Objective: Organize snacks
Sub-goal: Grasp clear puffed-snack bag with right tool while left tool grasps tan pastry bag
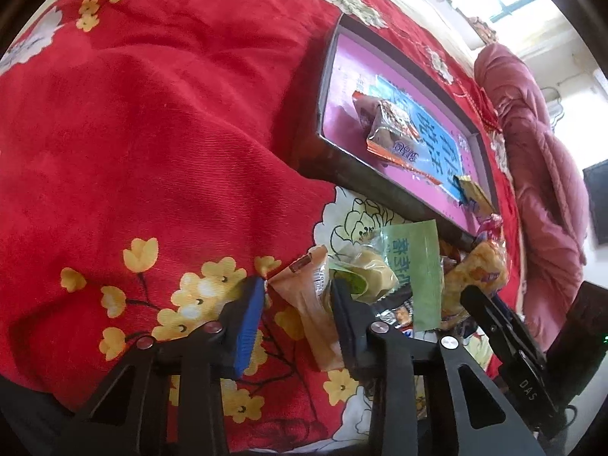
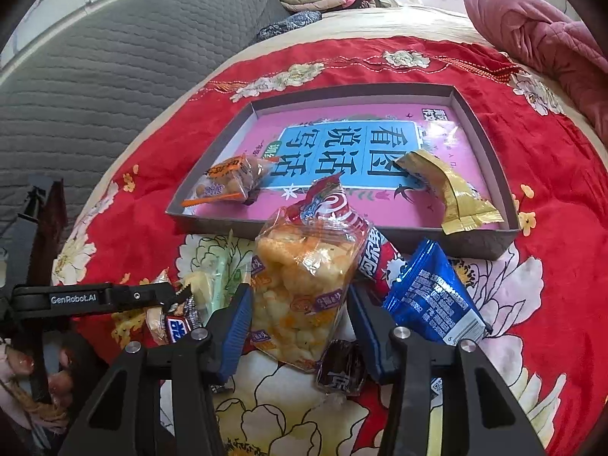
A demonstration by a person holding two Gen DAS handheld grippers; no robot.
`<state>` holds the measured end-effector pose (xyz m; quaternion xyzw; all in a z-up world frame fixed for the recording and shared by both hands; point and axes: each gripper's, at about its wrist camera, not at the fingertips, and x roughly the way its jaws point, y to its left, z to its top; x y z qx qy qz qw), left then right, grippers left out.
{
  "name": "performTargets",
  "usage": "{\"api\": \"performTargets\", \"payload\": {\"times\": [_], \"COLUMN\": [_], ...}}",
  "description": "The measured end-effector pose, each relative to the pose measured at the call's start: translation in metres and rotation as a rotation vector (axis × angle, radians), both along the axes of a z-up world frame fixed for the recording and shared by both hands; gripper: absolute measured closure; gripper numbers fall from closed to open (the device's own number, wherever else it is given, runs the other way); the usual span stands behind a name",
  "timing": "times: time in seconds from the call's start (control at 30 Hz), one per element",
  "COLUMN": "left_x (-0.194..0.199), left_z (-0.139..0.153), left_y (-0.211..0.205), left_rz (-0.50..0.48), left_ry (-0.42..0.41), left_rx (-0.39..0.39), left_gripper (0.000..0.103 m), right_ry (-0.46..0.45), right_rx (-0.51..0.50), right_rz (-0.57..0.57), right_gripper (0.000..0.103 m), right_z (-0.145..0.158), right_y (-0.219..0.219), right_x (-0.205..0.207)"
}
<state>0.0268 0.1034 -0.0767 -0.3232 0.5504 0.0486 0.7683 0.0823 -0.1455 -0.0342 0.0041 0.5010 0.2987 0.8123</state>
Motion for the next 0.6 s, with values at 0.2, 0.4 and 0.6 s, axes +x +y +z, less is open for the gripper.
{"api": "performTargets", "payload": {"times": [0.2,0.4,0.6], "left_x": [-0.002,-0.004,-0.004], "left_z": [0.006,0.014,0.031], "left_y": [0.001,0.002,0.005], "left_rz": [-0.013,-0.016,-0.009], "left_ry": [-0.010,-0.031,-0.074], "left_rx": [-0.004,-0.010,0.008], "left_gripper": [0.075,0.076,0.078], "right_ry": [-0.014,-0.047,-0.070], "right_rx": [0.053,0.093,0.128], "right_rz": [0.002,0.000,-0.006], "right_gripper": [0.052,0.052,0.052], "right_z": [0.012,0.024,0.031], "right_y": [-0.011,-0.019,-0.023], "right_x": [-0.004,-0.005,-0.004]}}
